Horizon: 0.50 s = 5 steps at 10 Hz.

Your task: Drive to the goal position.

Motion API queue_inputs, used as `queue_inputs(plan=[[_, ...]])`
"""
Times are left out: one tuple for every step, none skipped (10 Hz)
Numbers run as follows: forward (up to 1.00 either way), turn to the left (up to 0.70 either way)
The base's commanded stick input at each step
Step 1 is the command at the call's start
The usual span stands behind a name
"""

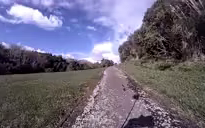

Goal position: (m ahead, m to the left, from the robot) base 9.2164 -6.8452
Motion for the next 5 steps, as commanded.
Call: queue_inputs(plan=[[0.70,0.01],[0.70,0.01],[0.70,0.01],[0.70,0.01],[0.70,0.01]])
